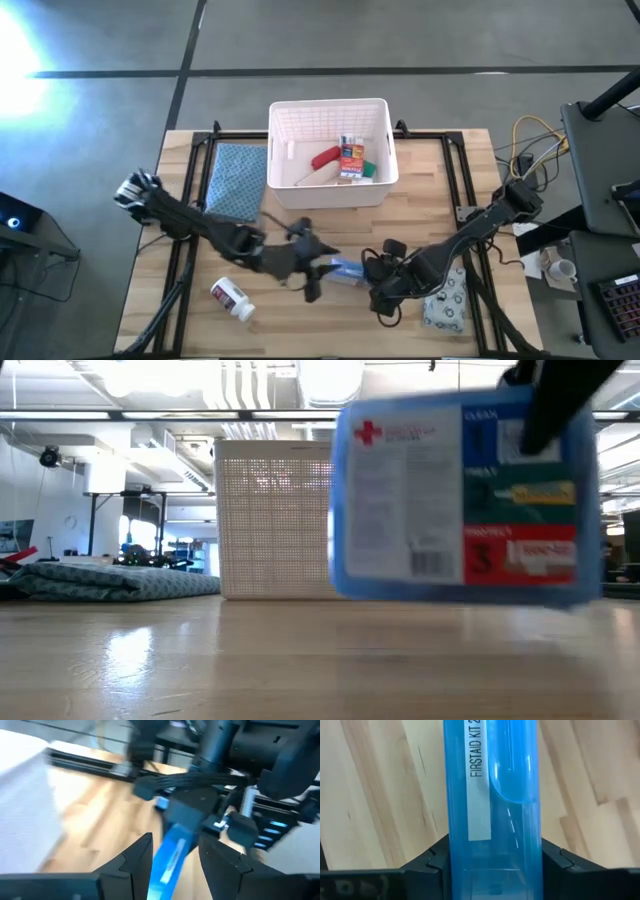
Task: Pick & place medical supplies in basket/bin
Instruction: Put the blue first aid kit into the white bin
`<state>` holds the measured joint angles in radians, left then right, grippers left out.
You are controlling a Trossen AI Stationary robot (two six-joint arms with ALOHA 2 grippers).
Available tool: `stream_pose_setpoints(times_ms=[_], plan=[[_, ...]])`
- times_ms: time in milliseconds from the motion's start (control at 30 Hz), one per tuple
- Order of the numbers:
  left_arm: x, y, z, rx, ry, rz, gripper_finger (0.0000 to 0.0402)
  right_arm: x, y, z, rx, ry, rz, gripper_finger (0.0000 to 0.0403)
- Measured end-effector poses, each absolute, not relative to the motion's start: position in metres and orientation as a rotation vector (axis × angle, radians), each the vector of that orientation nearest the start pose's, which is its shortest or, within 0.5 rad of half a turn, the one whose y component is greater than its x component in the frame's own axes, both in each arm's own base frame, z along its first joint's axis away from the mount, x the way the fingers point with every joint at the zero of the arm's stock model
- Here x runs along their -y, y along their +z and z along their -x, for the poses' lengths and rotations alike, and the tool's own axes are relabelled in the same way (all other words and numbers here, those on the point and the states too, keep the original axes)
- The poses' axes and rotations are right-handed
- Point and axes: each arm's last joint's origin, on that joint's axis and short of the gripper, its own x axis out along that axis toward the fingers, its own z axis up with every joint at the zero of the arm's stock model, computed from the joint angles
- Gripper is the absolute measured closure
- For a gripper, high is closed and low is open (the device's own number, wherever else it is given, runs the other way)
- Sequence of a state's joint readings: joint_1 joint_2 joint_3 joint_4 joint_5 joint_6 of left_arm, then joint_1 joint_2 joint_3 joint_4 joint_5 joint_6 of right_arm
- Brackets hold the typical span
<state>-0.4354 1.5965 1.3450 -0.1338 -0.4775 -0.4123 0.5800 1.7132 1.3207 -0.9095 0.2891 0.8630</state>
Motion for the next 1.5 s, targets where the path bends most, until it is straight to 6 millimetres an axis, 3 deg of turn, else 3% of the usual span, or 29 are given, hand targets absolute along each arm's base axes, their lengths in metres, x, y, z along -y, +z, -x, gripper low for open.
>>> stream_pose_setpoints(times_ms=[167,267,400,533,667,767,867,1000,1100,1233,1367,1500], plan=[[0.146,0.35,-0.287,-0.308,0.36,0.221,0.026,-0.172,0.261,-0.282,-1.033,-0.292,-0.197,0.0231],[0.147,0.358,-0.257,-0.256,0.493,0.265,0.026,-0.164,0.291,-0.282,-0.897,-0.326,-0.187,0.0229],[0.156,0.36,-0.232,-0.201,0.526,0.294,0.026,-0.141,0.338,-0.284,-0.676,-0.431,-0.12,0.0228],[0.162,0.358,-0.229,-0.197,0.511,0.301,0.026,-0.099,0.376,-0.294,-0.556,-0.57,-0.033,0.0228],[0.167,0.352,-0.232,-0.197,0.516,0.343,0.026,-0.028,0.39,-0.306,-0.566,-0.736,-0.1,0.0228],[0.171,0.347,-0.233,-0.204,0.514,0.357,0.026,0.038,0.388,-0.309,-0.604,-0.819,-0.292,0.0227],[0.173,0.342,-0.233,-0.214,0.524,0.383,0.026,0.099,0.372,-0.307,-0.664,-0.848,-0.528,0.0227],[0.174,0.333,-0.225,-0.249,0.554,0.407,0.026,0.146,0.339,-0.305,-0.749,-0.944,-0.664,0.0227],[0.171,0.328,-0.219,-0.272,0.584,0.421,0.026,0.166,0.316,-0.313,-0.796,-1.001,-0.717,0.0227],[0.168,0.325,-0.215,-0.289,0.608,0.413,0.026,0.175,0.291,-0.329,-0.886,-0.987,-0.738,0.0219],[0.167,0.325,-0.214,-0.293,0.61,0.411,0.026,0.176,0.279,-0.338,-0.992,-0.989,-0.723,0.0191],[0.166,0.325,-0.213,-0.301,0.612,0.401,0.026,0.173,0.284,-0.341,-1.069,-0.968,-0.681,0.0157]])
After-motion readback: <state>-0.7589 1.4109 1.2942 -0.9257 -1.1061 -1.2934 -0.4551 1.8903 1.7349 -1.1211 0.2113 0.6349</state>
